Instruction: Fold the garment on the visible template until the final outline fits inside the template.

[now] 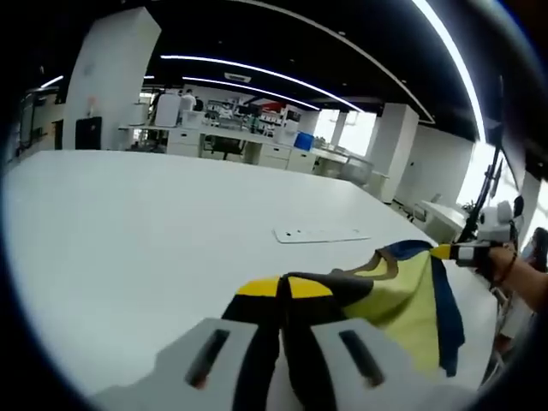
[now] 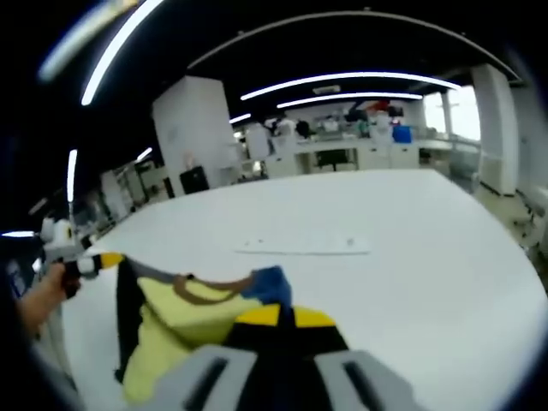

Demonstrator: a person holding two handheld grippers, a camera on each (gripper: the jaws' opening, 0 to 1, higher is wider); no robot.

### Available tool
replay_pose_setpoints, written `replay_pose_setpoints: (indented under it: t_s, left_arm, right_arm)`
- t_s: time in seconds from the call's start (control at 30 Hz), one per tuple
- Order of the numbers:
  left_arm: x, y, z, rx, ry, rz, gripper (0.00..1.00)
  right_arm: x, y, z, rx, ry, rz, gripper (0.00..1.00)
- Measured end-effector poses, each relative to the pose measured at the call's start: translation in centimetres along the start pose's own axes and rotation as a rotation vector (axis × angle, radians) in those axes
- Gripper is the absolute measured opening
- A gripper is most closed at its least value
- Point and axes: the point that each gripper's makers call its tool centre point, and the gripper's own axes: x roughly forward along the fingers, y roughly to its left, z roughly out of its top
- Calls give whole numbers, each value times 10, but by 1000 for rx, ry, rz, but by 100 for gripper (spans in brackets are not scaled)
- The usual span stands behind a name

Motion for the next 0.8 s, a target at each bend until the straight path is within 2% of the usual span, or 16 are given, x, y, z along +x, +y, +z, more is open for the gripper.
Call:
replay_pose_setpoints:
  t_s: [0.1,0.17,0.3,0.33,0.6,0.8]
  left_arm:
    - [6,2,-9,19,23,10,0]
    - [18,13,-16,23,52,19,0]
    - [25,24,-38,23,115,56,0]
    - [24,22,-44,25,129,67,0]
    - [35,35,-58,-11,162,88,0]
    - [34,36,-67,32,184,99,0]
  right_arm:
    - [13,-3,-6,-7,17,-7,0]
    - [22,-7,-11,-8,35,-10,0]
    - [36,-8,-23,-16,75,-12,0]
    - [39,-10,-25,-19,84,-13,0]
    - [53,-15,-41,20,128,-16,0]
    - [55,-15,-51,21,165,-22,0]
